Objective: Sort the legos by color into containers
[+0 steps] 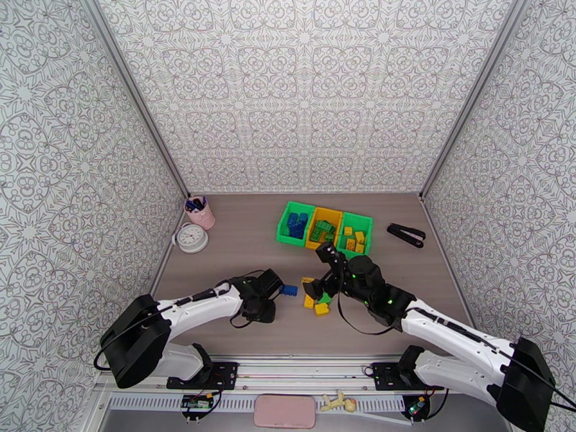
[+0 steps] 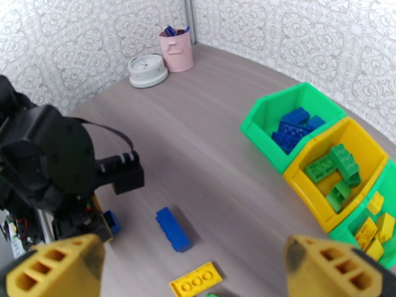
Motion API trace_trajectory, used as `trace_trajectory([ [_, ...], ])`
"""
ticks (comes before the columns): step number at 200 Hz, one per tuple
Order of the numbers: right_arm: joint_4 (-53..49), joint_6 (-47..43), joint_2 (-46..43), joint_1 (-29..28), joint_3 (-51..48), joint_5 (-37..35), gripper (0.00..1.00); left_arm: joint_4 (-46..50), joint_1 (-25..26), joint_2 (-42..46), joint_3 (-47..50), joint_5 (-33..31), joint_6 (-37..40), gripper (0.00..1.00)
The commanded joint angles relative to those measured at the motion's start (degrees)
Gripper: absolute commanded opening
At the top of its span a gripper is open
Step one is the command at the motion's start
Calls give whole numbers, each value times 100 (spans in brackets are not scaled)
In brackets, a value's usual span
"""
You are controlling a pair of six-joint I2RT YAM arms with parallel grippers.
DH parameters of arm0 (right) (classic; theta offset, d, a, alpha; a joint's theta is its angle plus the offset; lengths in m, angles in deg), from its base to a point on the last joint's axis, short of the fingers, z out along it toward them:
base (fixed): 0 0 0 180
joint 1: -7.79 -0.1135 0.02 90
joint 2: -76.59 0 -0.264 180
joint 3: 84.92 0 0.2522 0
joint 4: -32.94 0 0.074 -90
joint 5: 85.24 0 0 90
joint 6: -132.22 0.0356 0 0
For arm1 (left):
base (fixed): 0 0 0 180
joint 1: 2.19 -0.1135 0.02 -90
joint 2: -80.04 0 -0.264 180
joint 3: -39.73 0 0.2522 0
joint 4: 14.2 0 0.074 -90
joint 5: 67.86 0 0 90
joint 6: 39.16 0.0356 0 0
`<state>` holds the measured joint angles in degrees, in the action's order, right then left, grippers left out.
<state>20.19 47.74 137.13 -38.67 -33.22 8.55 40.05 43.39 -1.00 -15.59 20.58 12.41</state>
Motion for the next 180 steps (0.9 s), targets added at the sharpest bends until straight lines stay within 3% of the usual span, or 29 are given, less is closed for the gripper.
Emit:
trace_trajectory([
  [1,-95,-88,-87,-38,147,-45,100,-26,-39,179,-160,-175,47,35],
  [90,-13,-192,-100,-39,156,-37,99,-1675,-103,1283,-74,-1054,771,31],
  [129,-36,-227,-143,-37,170,-87,99,-2641,-330,1025,-397,-1166,1648,31],
  [180,-14,-305,-118,-34,181,-105,100,-3563,-1004,226,-891,-687,1889,29],
])
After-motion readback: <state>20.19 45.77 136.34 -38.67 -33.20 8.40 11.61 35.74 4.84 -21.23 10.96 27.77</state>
